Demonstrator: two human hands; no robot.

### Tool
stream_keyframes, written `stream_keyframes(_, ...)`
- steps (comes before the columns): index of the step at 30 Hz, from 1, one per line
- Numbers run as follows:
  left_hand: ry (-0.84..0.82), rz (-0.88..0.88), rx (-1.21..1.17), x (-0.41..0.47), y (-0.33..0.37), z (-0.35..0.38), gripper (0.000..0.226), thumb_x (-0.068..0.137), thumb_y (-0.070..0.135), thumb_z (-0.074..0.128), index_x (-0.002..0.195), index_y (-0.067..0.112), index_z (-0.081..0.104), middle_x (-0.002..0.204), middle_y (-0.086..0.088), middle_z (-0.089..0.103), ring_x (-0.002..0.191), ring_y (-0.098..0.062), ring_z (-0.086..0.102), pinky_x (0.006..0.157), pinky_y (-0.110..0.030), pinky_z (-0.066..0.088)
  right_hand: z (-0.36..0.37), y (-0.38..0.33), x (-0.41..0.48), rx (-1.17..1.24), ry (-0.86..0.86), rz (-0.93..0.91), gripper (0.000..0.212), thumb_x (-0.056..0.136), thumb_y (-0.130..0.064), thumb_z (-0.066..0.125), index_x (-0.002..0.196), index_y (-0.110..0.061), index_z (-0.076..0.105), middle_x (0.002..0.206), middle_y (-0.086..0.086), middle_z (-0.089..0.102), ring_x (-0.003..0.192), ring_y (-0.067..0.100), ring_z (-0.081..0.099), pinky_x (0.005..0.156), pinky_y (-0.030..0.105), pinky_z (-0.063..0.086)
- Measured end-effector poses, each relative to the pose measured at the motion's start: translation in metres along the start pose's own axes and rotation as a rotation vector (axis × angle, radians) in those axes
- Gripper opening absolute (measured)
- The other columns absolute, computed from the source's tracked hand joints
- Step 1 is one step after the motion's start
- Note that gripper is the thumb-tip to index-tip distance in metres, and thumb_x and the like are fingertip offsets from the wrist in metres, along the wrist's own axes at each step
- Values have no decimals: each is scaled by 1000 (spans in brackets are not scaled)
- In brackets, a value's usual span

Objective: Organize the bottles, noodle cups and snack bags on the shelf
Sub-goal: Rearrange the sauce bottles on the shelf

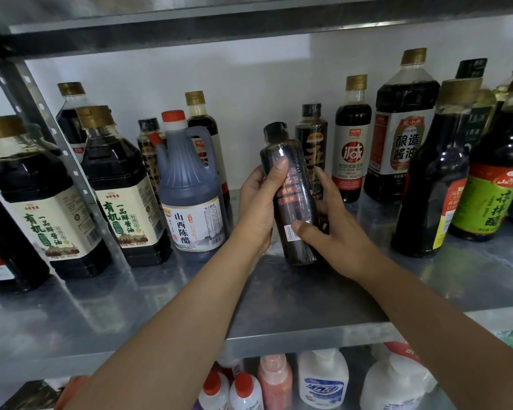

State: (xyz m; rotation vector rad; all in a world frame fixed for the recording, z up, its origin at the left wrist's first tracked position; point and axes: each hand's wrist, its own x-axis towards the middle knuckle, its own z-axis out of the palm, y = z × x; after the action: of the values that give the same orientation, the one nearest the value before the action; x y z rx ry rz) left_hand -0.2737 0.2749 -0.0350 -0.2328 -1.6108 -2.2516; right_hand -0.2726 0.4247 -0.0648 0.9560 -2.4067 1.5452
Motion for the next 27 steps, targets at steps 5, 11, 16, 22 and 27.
stream_keyframes(5, 26, 19, 48, 0, 0, 1, 49, 92, 30, 63, 129, -2, 59, 107, -13, 70, 97, -23, 69, 85, -34, 59, -2, 3, 1, 18, -1, 3, 96, 93, -36, 65, 154, -46, -8, 136, -10, 61, 123, 3, 58, 103, 29, 42)
stream_keyframes(11, 57, 9, 98, -1, 1, 5, 42, 98, 25, 57, 128, -4, 59, 104, -12, 70, 89, -17, 71, 77, -26, 59, 0, 3, 1, 9, 3, -9, 94, 91, -43, 63, 152, -50, -8, 137, -11, 58, 120, 4, 59, 98, 25, 44)
stream_keyframes(16, 45, 32, 115, 0, 0, 4, 49, 97, 32, 60, 129, -5, 57, 106, -16, 69, 93, -22, 70, 80, -28, 59, 0, 0, 0, -18, 10, -4, 98, 90, -41, 65, 153, -47, -10, 136, -10, 59, 118, 5, 61, 103, 32, 45)
stream_keyframes(22, -41, 20, 226, 2, -4, 7, 66, 86, 51, 55, 139, 13, 51, 127, -11, 67, 112, -20, 68, 94, -33, 57, -1, -5, -3, -114, 86, -15, 102, 88, -41, 68, 152, -48, -12, 134, -15, 59, 119, 11, 62, 103, 38, 48)
stream_keyframes(27, 4, -24, 205, 2, -4, 3, 66, 86, 49, 68, 141, 17, 49, 131, -8, 64, 113, -18, 67, 97, -34, 56, -2, -5, -2, -164, 126, -3, 102, 86, -48, 68, 153, -48, -8, 138, -9, 58, 118, 12, 61, 99, 34, 49)
